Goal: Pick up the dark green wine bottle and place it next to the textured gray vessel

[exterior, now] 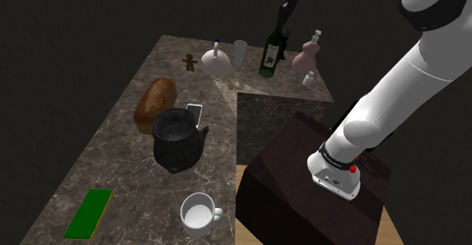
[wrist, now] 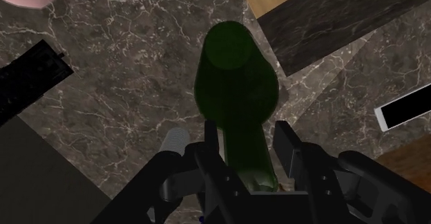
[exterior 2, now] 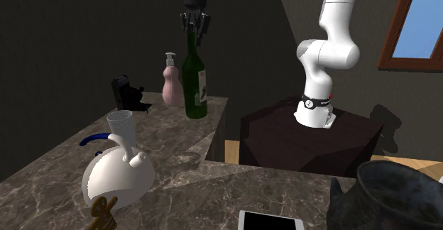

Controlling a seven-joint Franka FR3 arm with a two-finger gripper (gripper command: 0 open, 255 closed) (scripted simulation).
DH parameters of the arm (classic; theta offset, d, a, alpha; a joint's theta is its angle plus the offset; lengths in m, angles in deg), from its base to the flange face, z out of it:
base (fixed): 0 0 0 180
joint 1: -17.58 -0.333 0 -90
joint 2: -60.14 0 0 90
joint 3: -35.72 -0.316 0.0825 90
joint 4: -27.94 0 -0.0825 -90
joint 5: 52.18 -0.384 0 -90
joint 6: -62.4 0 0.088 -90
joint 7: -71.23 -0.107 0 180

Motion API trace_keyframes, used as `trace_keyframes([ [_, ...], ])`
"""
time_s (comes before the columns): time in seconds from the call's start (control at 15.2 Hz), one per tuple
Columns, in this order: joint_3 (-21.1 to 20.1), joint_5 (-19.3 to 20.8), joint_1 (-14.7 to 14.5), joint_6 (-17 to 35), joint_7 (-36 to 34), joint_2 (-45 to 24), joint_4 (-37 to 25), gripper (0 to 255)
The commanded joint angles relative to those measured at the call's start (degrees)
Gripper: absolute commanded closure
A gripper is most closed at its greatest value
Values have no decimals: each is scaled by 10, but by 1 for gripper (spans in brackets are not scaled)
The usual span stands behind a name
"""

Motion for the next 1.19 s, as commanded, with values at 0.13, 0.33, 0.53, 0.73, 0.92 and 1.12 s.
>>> trace_keyframes([
  [0.13,-1,0,0,-30,-1,0,-30,255],
  [0.33,-1,-1,-1,-54,-1,-2,-56,255],
  [0.53,0,-2,-1,-78,0,-6,-83,255],
  [0.73,0,-5,0,-102,1,-11,-112,255],
  [0.92,1,-7,0,-126,3,-18,-143,255],
  [1.12,3,-11,1,-152,5,-26,-175,255],
])
